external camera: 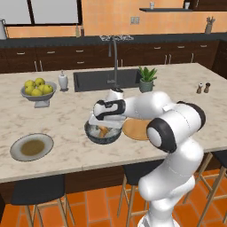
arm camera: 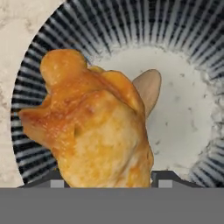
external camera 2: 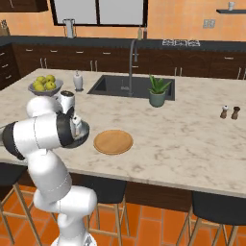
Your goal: Pick the chicken drumstick and sweet potato from their plates and place them in the bowl. Then put the bowl in the fridge.
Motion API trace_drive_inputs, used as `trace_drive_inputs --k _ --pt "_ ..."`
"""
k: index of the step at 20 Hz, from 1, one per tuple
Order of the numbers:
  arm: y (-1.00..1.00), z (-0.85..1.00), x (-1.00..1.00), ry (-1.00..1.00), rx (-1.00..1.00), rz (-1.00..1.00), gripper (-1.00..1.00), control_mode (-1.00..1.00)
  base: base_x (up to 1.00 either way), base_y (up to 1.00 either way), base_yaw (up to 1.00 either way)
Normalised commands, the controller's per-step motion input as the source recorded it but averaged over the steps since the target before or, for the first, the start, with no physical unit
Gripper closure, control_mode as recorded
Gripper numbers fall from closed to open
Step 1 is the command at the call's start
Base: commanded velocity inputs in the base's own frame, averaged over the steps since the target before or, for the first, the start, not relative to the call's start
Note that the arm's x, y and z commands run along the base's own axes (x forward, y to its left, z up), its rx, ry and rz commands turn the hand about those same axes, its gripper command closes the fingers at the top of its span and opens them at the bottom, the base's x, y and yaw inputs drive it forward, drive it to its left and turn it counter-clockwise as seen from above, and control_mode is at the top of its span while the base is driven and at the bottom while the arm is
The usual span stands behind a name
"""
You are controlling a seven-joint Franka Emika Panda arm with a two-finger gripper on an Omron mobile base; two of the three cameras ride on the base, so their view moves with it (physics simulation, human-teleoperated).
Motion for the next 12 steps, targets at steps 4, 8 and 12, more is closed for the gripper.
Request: trace_drive_inputs --k 4,8,12 --pt "0.00 -0.35 0.90 0.00 -0.11 0.00 1.00 -1.00 0.00 0.00 0.00" --pt "0.21 -0.46 0.60 0.00 -0.15 0.00 1.00 -1.00 0.00 0.00 0.00" --pt "0.14 -0.20 0.37 0.00 -0.06 0.00 -1.00 -1.00 0.00 0.00 0.00"
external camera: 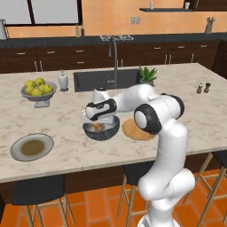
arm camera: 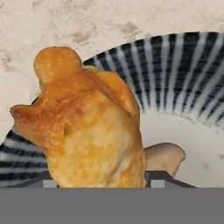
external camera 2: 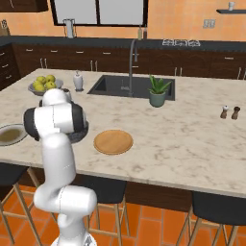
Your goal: Pick the chicken drumstick and sweet potato from their plates and place them in the bowl. Then put the bowl in the fridge.
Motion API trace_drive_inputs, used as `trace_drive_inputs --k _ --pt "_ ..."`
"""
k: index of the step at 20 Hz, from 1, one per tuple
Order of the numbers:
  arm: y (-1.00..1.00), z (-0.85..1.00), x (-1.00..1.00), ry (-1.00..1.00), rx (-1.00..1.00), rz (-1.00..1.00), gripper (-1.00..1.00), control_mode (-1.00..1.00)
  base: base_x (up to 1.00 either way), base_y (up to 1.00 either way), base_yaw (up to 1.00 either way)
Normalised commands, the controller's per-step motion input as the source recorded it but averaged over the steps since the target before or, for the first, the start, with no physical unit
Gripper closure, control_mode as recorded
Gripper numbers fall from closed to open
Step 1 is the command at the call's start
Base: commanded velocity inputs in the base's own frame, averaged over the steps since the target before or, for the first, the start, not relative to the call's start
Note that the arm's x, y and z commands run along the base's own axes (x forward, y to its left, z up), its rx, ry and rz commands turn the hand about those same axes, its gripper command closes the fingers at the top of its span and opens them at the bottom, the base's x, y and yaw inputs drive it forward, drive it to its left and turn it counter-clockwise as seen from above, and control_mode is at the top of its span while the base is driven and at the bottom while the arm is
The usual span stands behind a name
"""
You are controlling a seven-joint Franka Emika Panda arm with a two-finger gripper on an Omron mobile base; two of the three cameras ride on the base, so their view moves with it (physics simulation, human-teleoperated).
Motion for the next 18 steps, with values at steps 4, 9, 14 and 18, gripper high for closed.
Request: trace_drive_inputs --k 4,9,14,18 --pt "0.00 -0.16 -0.10 0.00 0.00 -0.02 -1.00 -1.00 0.00 0.00 0.00" --pt "-0.07 0.01 -0.53 -0.03 0.00 -0.03 -1.00 -1.00 0.00 0.00 0.00" --pt "-0.52 0.29 -0.74 -0.10 0.03 -0.02 -1.00 -1.00 0.00 0.00 0.00" --pt "-0.97 0.43 -0.99 -0.11 0.12 -0.06 -1.00 -1.00 0.00 0.00 0.00"
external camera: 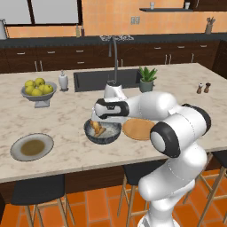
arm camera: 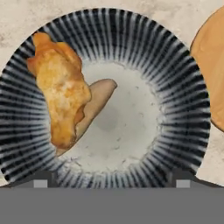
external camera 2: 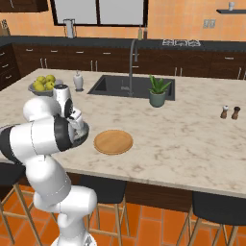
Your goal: Pick the chicken drumstick and sweet potato from their plates and place them in the bowl. Then put the bowl in the fridge.
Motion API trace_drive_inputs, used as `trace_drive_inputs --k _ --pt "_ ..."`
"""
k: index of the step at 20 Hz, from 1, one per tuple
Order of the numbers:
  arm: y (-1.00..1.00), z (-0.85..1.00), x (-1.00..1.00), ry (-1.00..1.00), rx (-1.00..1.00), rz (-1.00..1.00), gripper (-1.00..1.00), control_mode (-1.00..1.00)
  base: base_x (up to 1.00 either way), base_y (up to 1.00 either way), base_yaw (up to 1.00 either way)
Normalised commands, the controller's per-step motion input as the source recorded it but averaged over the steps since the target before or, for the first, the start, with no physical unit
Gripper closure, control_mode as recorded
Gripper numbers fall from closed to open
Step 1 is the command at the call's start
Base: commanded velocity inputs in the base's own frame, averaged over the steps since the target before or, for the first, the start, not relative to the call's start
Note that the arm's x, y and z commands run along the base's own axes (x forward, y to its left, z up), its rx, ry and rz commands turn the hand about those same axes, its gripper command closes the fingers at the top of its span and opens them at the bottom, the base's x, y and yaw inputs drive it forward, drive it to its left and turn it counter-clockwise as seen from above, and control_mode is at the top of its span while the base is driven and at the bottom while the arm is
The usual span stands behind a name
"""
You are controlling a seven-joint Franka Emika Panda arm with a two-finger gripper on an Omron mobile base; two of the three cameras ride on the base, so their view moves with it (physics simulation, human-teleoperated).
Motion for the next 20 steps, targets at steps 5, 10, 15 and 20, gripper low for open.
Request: trace_drive_inputs --k 5,10,15,20 --pt "-0.63 0.03 -0.58 -0.01 0.15 -0.17 -1.00 -1.00 0.00 0.00 0.00" --pt "-0.41 -0.03 -0.02 0.00 0.10 -0.18 -1.00 -1.00 0.00 0.00 0.00" --pt "0.00 -0.04 0.44 0.00 0.06 -0.07 -1.00 -1.00 0.00 0.00 0.00" --pt "0.10 -0.14 0.22 0.00 0.01 -0.02 -1.00 -1.00 0.00 0.00 0.00"
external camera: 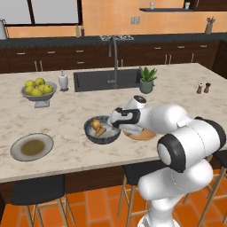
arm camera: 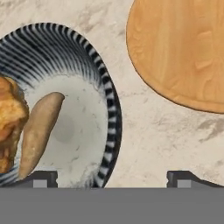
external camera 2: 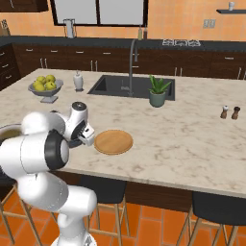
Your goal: Pick the chicken drumstick and sweet potato from their plates and place them in the bowl. Then put the bowl in the fridge.
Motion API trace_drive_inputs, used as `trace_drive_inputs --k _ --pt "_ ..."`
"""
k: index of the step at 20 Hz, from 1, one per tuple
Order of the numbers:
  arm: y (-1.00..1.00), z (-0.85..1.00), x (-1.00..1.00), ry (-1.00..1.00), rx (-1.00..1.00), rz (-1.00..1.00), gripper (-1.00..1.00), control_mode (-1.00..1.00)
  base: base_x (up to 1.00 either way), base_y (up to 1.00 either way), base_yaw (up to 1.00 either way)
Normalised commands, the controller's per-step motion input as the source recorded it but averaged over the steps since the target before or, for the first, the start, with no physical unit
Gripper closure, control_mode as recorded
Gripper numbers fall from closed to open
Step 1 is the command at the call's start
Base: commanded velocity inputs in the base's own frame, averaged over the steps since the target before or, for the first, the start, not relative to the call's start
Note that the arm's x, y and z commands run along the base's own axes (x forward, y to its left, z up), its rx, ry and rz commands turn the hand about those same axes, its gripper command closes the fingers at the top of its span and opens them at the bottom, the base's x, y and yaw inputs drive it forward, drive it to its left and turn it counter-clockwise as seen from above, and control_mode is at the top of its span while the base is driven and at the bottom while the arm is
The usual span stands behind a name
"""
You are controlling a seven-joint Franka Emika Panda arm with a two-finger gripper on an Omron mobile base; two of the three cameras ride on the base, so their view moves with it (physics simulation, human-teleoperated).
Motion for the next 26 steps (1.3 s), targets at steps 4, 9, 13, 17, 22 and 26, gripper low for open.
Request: trace_drive_inputs --k 4,9,13,17,22,26 --pt "0.29 -0.18 0.27 0.00 0.00 -0.06 -1.00 -1.00 0.00 0.00 0.00" --pt "0.18 -0.27 0.05 0.00 0.00 -0.05 -1.00 -1.00 0.00 0.00 0.00" --pt "0.06 -0.46 0.00 0.02 0.00 -0.03 1.00 -1.00 0.00 0.00 0.00" --pt "0.00 -0.17 0.00 0.01 0.03 -0.03 1.00 -1.00 0.00 0.00 0.00" --pt "0.00 0.01 -0.05 0.05 0.13 -0.04 1.00 -1.00 0.00 0.00 0.00" --pt "-0.04 0.54 -0.54 0.00 0.12 0.00 1.00 -1.00 0.00 0.00 0.00"
